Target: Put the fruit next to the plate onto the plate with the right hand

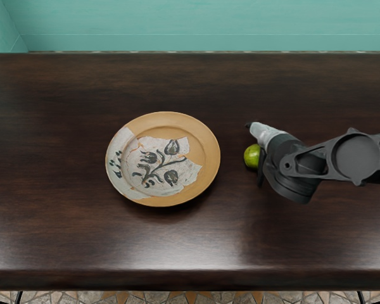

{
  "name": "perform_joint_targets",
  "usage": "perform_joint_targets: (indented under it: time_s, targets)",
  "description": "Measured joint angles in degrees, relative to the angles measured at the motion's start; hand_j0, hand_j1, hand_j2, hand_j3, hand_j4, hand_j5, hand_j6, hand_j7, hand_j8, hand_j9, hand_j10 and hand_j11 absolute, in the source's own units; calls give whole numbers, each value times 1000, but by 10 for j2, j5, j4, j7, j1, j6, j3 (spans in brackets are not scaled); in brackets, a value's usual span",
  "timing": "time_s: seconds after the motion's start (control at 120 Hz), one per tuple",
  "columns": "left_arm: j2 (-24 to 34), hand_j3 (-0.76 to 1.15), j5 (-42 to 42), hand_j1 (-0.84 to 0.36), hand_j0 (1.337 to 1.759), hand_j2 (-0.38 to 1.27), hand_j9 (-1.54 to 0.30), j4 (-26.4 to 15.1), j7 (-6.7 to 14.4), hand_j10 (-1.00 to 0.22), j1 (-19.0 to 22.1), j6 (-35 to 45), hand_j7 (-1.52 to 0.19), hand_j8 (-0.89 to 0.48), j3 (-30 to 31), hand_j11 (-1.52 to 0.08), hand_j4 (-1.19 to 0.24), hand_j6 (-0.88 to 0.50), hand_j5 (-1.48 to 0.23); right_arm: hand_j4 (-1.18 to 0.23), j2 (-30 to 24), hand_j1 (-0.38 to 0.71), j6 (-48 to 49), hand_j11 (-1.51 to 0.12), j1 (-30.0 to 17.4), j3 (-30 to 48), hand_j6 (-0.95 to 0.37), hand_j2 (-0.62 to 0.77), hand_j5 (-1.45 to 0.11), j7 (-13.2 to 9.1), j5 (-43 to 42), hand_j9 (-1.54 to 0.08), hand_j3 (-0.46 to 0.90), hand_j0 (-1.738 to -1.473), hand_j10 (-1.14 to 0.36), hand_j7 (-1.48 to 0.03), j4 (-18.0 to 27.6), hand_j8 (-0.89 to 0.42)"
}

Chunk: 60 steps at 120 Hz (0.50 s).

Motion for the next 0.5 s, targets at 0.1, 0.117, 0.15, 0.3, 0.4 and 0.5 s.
perform_joint_targets:
  time_s: [0.1, 0.117, 0.15, 0.3, 0.4, 0.5]
  targets:
    - [0, 0, 0, 349, 1658, 0, 0, 0, 0, 0, 0, 0, 0, 0, 0, 0, 0, 0, 0, -90, 6, -243, -1, -116, 0, -10, -91, -17, -116, 0, 1, -116, 0, -1658, -90, -116, -2, -90]
    - [0, 0, 0, 349, 1658, 0, 0, 0, 0, 0, 0, 0, 0, 0, 0, 0, 0, 0, 0, -95, 7, -236, -1, -123, 0, -12, -96, -18, -123, 0, 1, -123, 0, -1658, -95, -123, -2, -96]
    - [0, 0, 0, 349, 1658, 0, 0, 0, 0, 0, 0, 0, 0, 0, 0, 0, 0, 0, 0, -104, 8, -225, -1, -135, 0, -13, -105, -20, -135, 0, 1, -135, 0, -1658, -104, -135, -3, -105]
    - [0, 0, 0, 349, 1658, 0, 0, 0, 0, 0, 0, 0, 0, 0, 0, 0, 0, 0, 0, -127, 10, -198, -2, -164, 17, -27, -128, -24, -164, 0, 4, -164, 0, -1658, -127, -164, -4, -127]
    - [0, 0, 0, 349, 1658, 0, 0, 0, 0, 0, 0, 0, 0, 0, 0, 0, 0, 0, 0, -134, 10, -189, -2, -174, 26, -34, -135, -26, -174, 0, 5, -174, 0, -1658, -134, -174, -4, -135]
    - [0, 0, 0, 349, 1658, 0, 0, 0, 0, 0, 0, 0, 0, 0, 0, 0, 0, 0, 0, -142, 12, -181, -2, -183, 34, -40, -142, -27, -183, 0, 6, -183, 0, -1658, -142, -183, -4, -142]
